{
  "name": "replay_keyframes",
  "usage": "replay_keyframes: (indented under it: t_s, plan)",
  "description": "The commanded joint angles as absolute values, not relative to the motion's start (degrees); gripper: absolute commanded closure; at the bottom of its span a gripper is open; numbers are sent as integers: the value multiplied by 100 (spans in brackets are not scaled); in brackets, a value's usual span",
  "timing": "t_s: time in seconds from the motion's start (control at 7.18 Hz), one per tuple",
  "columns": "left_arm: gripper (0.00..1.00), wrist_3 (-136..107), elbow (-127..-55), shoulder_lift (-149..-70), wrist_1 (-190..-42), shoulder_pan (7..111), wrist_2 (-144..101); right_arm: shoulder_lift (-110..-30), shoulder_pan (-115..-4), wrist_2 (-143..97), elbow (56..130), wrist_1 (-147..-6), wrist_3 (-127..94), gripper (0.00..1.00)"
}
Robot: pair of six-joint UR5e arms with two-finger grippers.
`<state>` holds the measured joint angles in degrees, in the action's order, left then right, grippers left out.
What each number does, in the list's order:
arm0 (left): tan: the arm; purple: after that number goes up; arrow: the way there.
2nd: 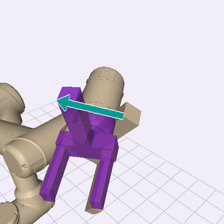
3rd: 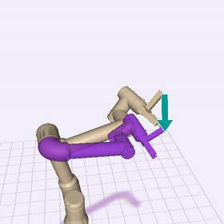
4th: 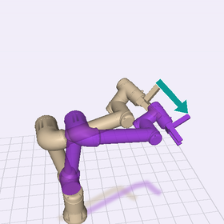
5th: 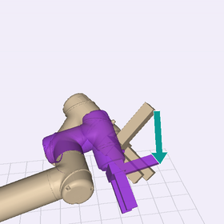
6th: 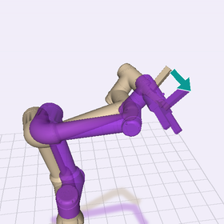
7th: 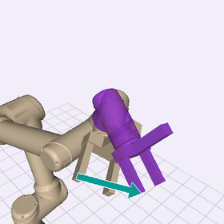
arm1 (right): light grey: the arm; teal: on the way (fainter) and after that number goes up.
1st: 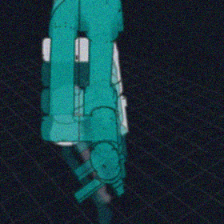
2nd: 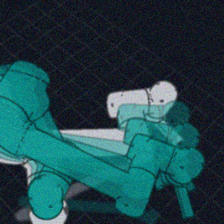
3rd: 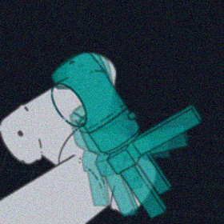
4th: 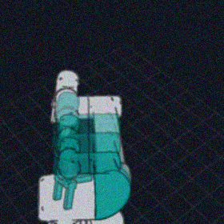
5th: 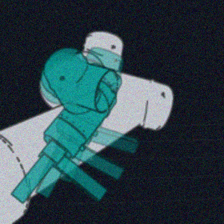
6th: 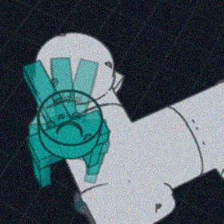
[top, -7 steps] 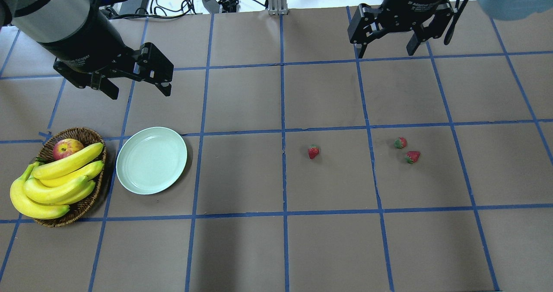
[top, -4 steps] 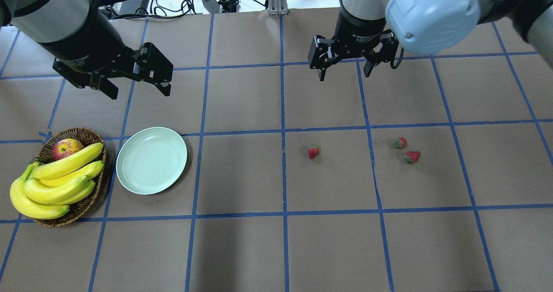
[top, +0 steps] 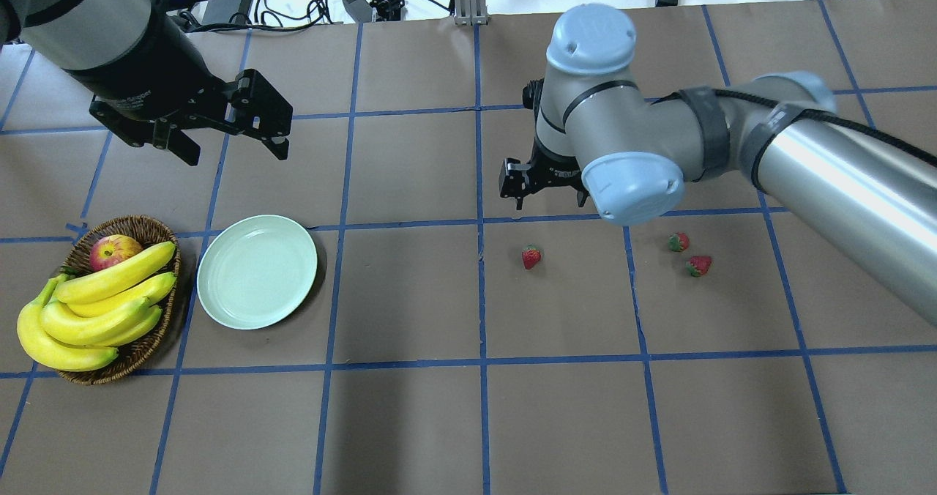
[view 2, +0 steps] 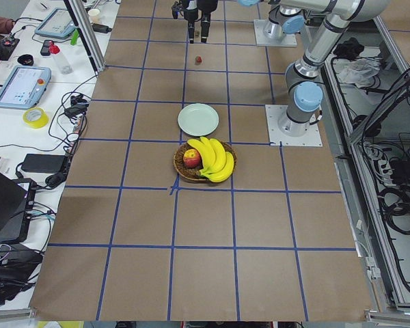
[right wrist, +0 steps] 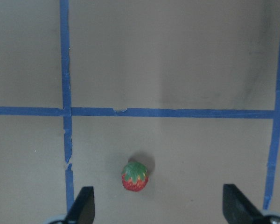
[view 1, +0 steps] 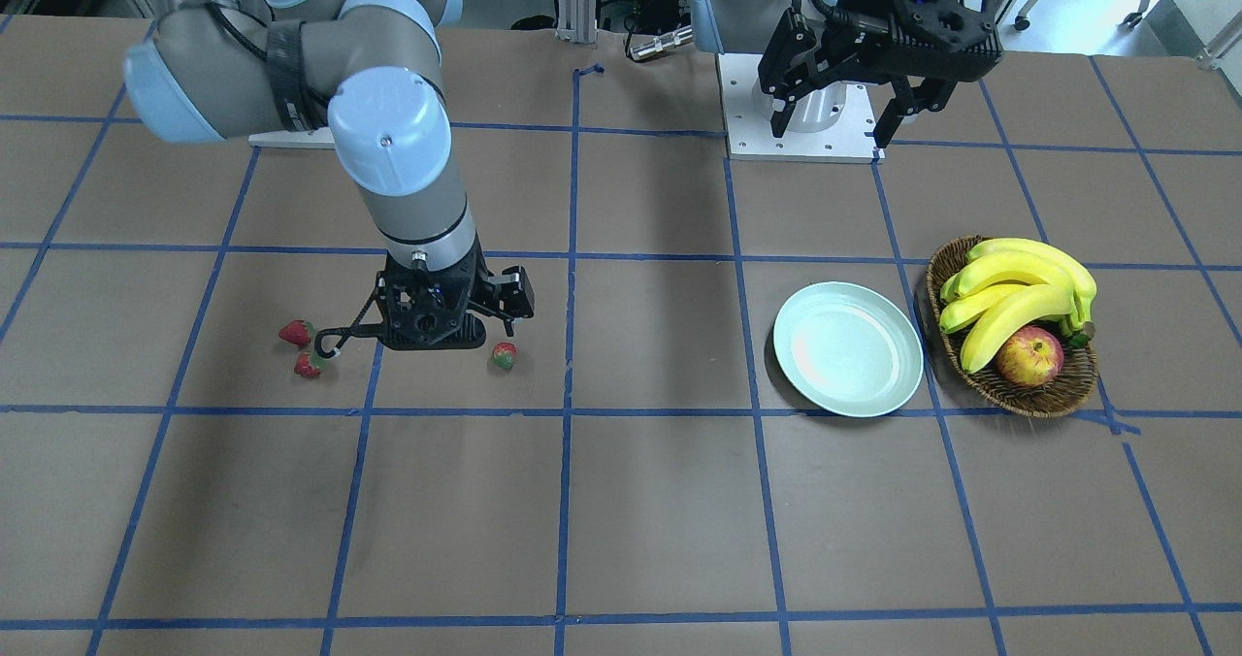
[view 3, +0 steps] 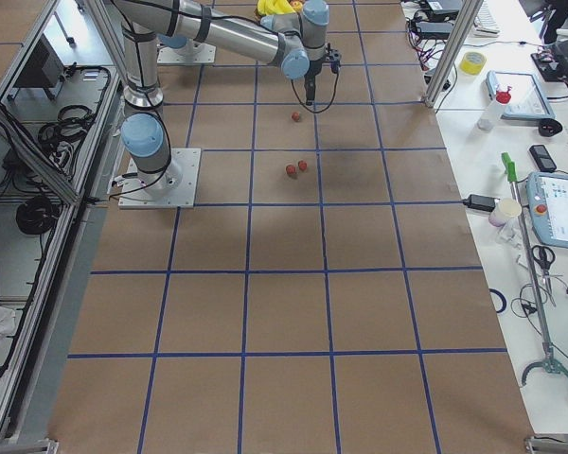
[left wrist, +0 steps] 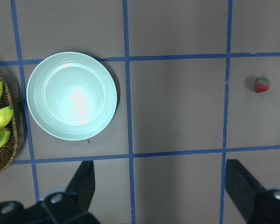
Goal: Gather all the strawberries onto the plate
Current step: 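Lower the right gripper and close it on the strawberry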
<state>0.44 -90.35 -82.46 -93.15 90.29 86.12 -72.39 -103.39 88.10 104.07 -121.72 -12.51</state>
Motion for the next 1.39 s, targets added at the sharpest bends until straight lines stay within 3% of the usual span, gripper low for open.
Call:
replay_keyframes:
  t_s: [0.0,0.14,0.42,0.56,0.7,1.25]
  plan:
    - [0,44,-9035,-8253,-9308,9035,8604,-6778,-10502,8746,10808,-12611,-1336,10]
    - [0,44,-9035,-8253,-9308,9035,8613,-6733,-10564,8745,11019,-12995,-1345,11]
    - [0,44,-9044,-8253,-9299,9035,8613,-6601,-10573,8745,11145,-13165,-1354,50]
    - [0,44,-9035,-8262,-9299,9035,8622,-6592,-10573,8719,11118,-13166,-1354,77]
    - [0,44,-9035,-8262,-9299,9026,8622,-6644,-10573,8597,11075,-13131,-1354,94]
    - [0,53,-9035,-8279,-9177,9026,8639,-6671,-10940,7709,10715,-13131,-2256,94]
